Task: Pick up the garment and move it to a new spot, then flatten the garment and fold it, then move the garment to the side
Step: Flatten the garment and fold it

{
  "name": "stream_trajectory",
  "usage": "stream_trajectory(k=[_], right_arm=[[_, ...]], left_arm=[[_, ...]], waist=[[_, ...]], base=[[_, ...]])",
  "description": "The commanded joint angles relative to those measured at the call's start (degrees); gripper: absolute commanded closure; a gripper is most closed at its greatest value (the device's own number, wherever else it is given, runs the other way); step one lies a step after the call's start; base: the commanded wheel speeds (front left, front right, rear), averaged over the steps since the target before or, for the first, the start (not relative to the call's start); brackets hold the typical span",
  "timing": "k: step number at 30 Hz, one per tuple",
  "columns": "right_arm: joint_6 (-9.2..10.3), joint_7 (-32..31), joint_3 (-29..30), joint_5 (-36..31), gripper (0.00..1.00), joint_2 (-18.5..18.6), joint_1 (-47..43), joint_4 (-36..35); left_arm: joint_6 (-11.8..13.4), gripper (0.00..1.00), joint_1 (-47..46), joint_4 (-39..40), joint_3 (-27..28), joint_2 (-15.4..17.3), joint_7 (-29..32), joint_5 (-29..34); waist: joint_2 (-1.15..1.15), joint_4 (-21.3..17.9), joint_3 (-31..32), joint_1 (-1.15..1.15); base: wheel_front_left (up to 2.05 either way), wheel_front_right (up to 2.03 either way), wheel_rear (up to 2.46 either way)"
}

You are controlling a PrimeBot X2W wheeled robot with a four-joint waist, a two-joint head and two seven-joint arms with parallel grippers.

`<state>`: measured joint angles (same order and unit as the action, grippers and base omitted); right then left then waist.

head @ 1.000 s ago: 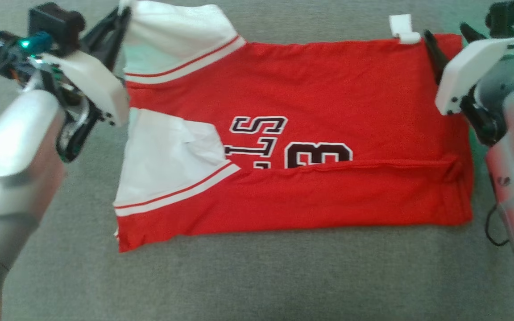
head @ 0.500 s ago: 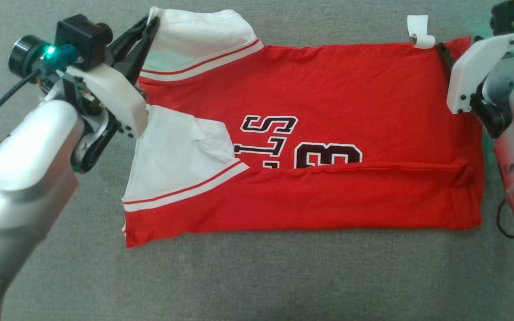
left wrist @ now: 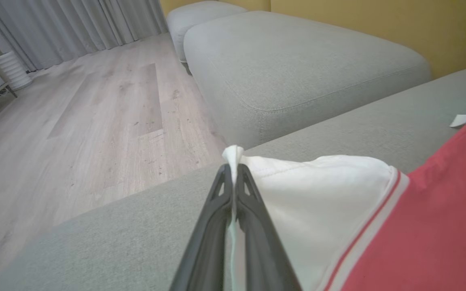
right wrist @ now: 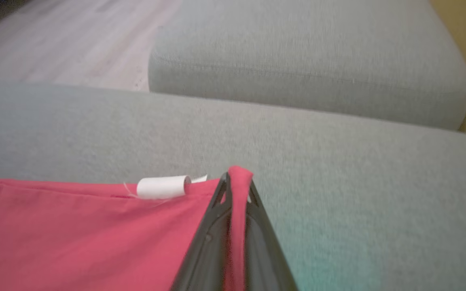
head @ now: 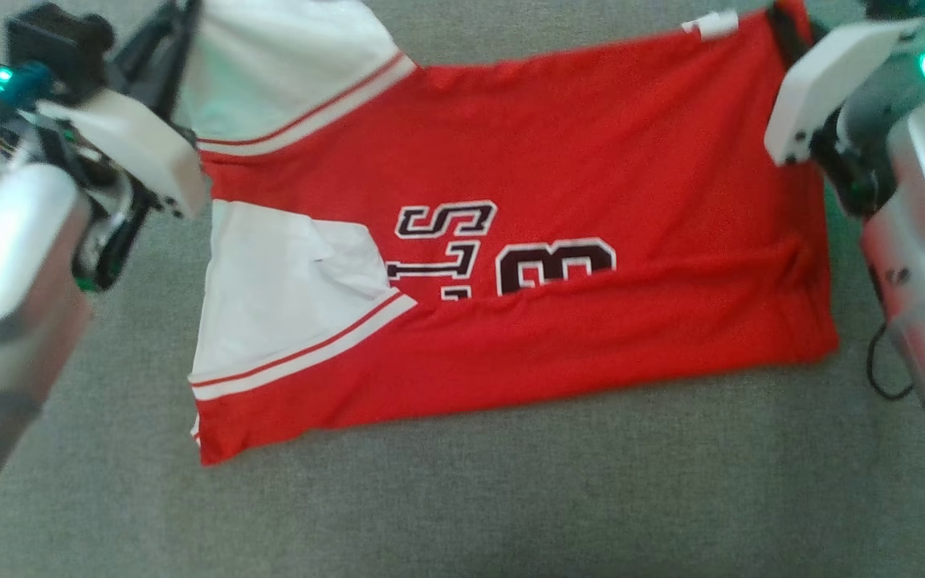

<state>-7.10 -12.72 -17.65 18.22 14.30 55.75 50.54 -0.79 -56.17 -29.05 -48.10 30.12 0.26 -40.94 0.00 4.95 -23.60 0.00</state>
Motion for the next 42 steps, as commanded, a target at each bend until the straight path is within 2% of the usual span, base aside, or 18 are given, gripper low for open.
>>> stream_trajectory(k=[1, 13, 21, 30, 42], right_arm=[[-0.39, 1.9, -1.2, 1.3, 1.0, 0.0, 2.7, -2.8], [-0.39, 13.0, -2.1, 7.5, 1.0, -0.7, 8.2, -2.2], [-0.39, 14.6, -4.9, 11.1, 1.0, 0.9, 6.8, 0.9], [-0.39, 9.3, -11.1, 17.9, 1.0, 5.6, 1.7, 0.2], [-0.39, -1.6, -20.1, 26.6, 1.0, 13.2, -5.4, -4.7]], left_arm=[[0.6, 1.0, -4.0, -0.2, 3.5, 3.2, -1.2, -0.1], [-1.2, 1.0, -14.1, -11.7, 5.0, 0.0, -9.0, 2.0], [-4.3, 1.0, -11.9, -14.9, 2.0, -1.1, -11.1, 2.7], [-6.0, 1.0, -3.7, -9.2, -1.7, 1.3, -10.5, 1.3], [-5.9, 1.0, 6.6, 4.6, -5.2, 8.1, -1.2, -2.4]], waist=[[0.0, -0.5, -0.5, 0.0], [0.0, -1.8, -1.6, 0.0], [0.0, -0.8, 0.6, 0.0], [0.0, 0.7, 4.8, 0.0], [0.0, 1.9, 9.1, 0.0]], base=[[0.0, 0.0, 0.0], [0.0, 0.0, 0.0], [0.0, 0.0, 0.0], [0.0, 0.0, 0.0], [0.0, 0.0, 0.0]])
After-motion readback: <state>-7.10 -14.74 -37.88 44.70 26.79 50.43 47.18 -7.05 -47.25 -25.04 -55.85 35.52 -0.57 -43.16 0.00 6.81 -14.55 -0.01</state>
